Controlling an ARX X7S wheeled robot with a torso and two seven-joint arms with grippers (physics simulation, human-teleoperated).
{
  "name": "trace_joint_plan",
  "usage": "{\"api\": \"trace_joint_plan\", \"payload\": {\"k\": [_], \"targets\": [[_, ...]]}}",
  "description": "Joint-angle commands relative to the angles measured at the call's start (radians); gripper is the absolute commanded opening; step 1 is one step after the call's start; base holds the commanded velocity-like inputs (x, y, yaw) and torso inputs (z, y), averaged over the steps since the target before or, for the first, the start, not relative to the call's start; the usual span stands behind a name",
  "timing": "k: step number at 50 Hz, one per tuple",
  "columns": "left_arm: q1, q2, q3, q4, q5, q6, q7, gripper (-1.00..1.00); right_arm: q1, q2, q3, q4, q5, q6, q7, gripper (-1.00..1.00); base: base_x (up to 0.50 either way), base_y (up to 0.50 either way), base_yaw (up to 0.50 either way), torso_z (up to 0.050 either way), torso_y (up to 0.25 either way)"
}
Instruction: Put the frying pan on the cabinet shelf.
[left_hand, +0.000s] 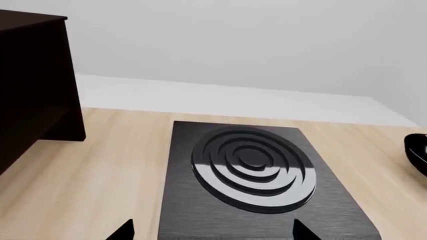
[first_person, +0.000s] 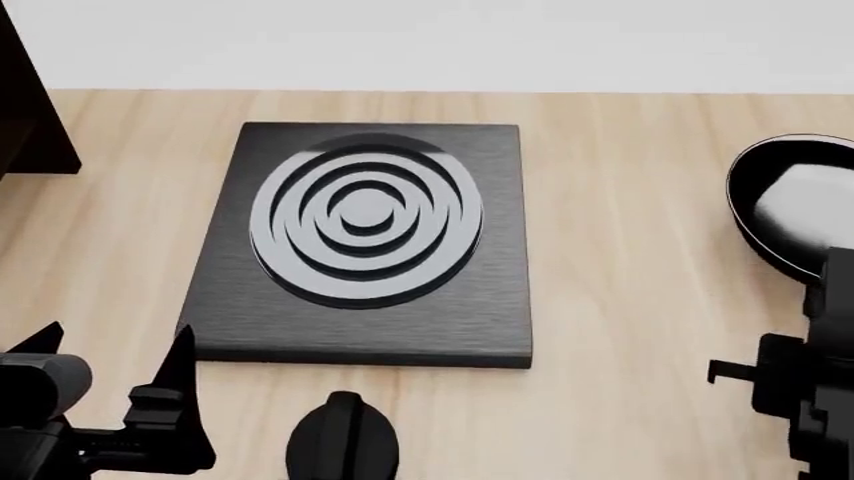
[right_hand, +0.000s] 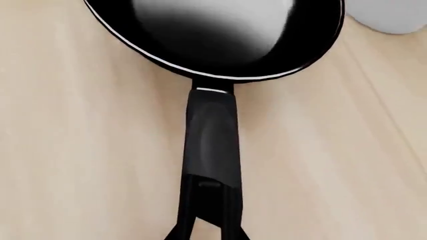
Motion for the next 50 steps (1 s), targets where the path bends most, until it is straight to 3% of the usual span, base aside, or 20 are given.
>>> {"api": "trace_joint_plan", "payload": {"k": [1,11,25,30,38,43,50], "targets": [[0.002,0.008,-0.008,-0.004,0.001,0.018,0.012,1.00,-0.094,0.028,0.009,-0.423,-0.028,0.176,-0.035,-1.00,0.00,0.00,0.00,0.000,0.000],[0.000,0.006,-0.009,-0.003,-0.007,0.017,0.004,1.00,-0.161,0.056,0.016,-0.760,-0.009,0.357,-0.062,-1.00,0.00,0.00,0.00,0.000,0.002],[-0.029,0.020,-0.068,-0.008,-0.065,-0.036,-0.045,1.00,-0.173,0.116,-0.088,-1.184,0.037,0.583,-0.166,-1.00,0.00,0.00,0.00,0.000,0.001],[-0.102,0.026,-0.103,-0.015,-0.128,-0.117,-0.081,1.00,-0.153,0.125,-0.108,-1.294,0.064,0.639,-0.200,-1.00,0.00,0.00,0.00,0.000,0.002],[-0.330,0.009,-0.151,-0.100,-0.236,-0.269,-0.118,1.00,-0.119,0.109,-0.122,-1.450,0.109,0.735,-0.236,-1.00,0.00,0.00,0.00,0.000,0.001],[-0.438,0.002,-0.151,-0.173,-0.266,-0.302,-0.099,1.00,-0.100,0.095,-0.150,-1.496,0.133,0.753,-0.254,-1.00,0.00,0.00,0.00,0.000,0.002],[-0.538,0.050,-0.220,-0.254,-0.417,-0.378,-0.074,1.00,-0.057,0.072,-0.165,-1.540,0.203,0.799,-0.244,-1.00,0.00,0.00,0.00,0.000,0.001]]}}
